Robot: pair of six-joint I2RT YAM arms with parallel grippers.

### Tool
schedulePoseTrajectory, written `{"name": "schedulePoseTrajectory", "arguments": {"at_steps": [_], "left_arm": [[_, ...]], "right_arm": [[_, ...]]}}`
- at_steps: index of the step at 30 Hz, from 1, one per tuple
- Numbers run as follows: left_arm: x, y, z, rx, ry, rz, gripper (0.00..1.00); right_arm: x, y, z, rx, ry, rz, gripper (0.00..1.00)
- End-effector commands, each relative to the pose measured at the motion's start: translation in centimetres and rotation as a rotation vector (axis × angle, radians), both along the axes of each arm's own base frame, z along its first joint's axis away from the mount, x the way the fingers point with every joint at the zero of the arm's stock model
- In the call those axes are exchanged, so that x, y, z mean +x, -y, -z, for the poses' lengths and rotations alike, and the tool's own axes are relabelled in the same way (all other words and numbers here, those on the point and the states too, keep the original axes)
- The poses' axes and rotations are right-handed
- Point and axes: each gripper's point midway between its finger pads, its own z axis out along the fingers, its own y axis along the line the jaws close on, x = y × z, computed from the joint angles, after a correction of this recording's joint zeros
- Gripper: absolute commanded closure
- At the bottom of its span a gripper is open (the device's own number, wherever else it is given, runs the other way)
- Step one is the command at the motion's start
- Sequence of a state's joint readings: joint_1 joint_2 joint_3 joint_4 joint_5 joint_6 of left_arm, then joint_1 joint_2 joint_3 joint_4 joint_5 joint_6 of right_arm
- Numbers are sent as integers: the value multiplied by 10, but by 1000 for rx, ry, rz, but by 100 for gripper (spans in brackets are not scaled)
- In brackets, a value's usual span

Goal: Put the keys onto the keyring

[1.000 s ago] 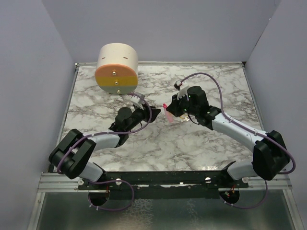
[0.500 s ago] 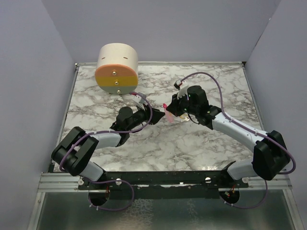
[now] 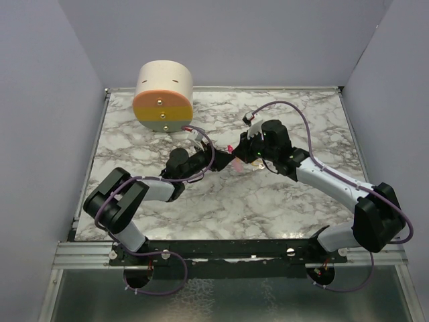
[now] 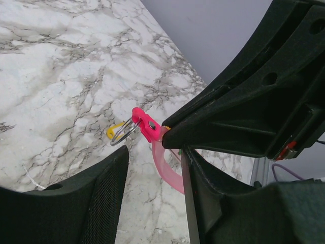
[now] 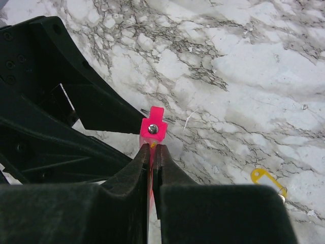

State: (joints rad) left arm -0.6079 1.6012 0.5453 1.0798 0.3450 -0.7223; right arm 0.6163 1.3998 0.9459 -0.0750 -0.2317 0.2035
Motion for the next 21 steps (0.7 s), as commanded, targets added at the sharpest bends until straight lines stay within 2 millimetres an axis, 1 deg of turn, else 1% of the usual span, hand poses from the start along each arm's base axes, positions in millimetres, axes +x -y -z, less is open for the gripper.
{"name": "schedulePoseTrajectory", "arguments": {"at_steps": [1, 9, 21], "left_arm": [[8, 0, -25, -118, 19, -32, 51], [13, -6, -28, -176, -3, -83, 50], [16, -1, -22, -207, -38, -73, 50]], "right_arm": [[-2, -5, 2, 5, 7, -33, 99], [-1, -6, 10, -1, -5, -33, 99], [-6, -9, 7, 22, -4, -55, 99]]}}
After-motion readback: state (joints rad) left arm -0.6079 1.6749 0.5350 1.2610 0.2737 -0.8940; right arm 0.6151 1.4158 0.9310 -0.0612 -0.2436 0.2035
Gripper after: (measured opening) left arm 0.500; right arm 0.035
